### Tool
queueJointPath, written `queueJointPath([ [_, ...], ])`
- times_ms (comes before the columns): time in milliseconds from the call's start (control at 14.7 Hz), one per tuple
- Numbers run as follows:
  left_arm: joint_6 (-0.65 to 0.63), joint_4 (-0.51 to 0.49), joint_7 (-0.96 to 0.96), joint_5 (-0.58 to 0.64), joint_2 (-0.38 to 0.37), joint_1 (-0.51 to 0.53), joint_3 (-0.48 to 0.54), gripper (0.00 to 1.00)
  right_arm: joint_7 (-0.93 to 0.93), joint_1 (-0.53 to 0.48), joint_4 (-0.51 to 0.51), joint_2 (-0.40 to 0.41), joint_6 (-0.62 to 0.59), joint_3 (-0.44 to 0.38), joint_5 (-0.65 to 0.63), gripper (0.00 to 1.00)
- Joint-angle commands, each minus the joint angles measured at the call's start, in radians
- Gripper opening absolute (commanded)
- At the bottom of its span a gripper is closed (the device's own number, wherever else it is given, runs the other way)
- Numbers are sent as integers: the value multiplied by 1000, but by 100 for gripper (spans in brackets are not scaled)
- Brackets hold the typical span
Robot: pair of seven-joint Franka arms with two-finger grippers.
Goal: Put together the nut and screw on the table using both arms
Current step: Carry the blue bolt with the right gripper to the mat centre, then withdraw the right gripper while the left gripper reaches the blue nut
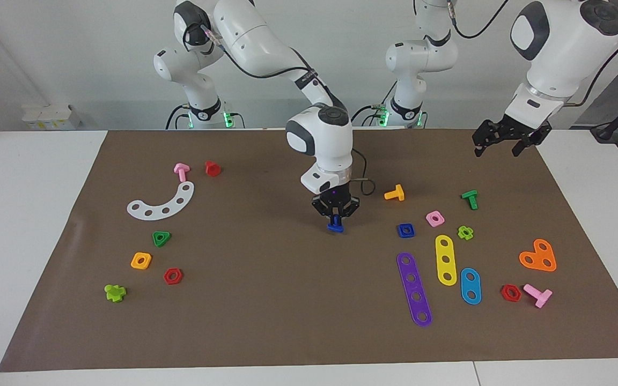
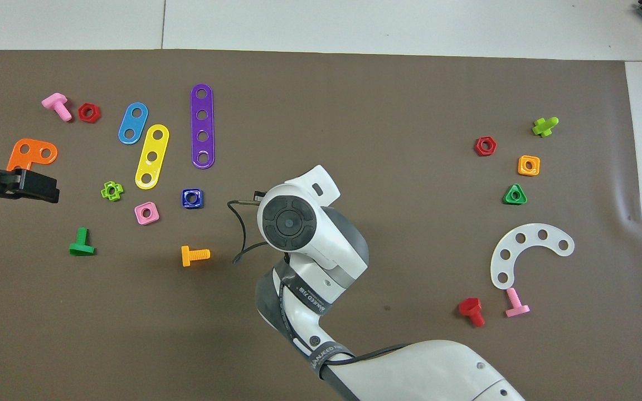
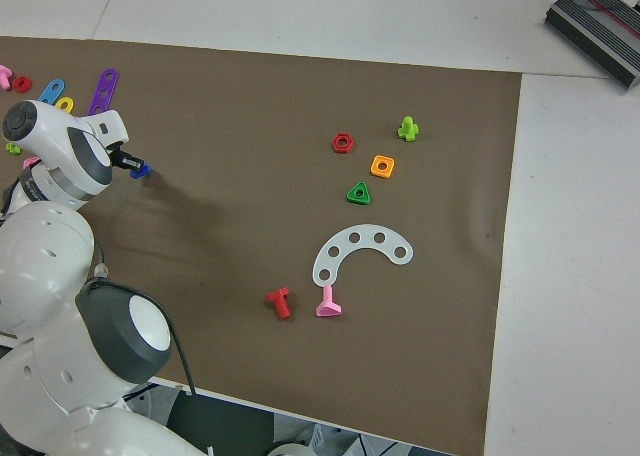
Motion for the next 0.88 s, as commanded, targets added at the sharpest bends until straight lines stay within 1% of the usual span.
queueJointPath([
  [0, 17, -13, -9, 16, -7, 5, -5, 100, 40, 5, 6, 11, 13, -3, -25, 100],
  [204, 44, -16, -8, 16, -7, 5, -5, 100, 40, 7, 8, -7, -19, -6, -25, 100],
  [339, 64, -25, -17, 15, -7, 4, -5, 100, 34, -13, 5, -79, -83, -14, -26, 100],
  [475, 73, -31, -32, 12, -7, -7, -5, 100, 12, -71, -15, -179, -160, -15, -26, 100],
  [543, 76, -31, -44, 1, 1, -10, -6, 100, -17, -94, -24, -223, -198, -14, -26, 100],
  [679, 80, -31, -55, -13, 19, -26, -9, 100, -113, -163, -29, -288, -281, -12, -22, 100],
  [814, 105, -26, -137, -13, 62, -76, -8, 100, -221, -237, -34, -345, -347, -12, -2, 100],
])
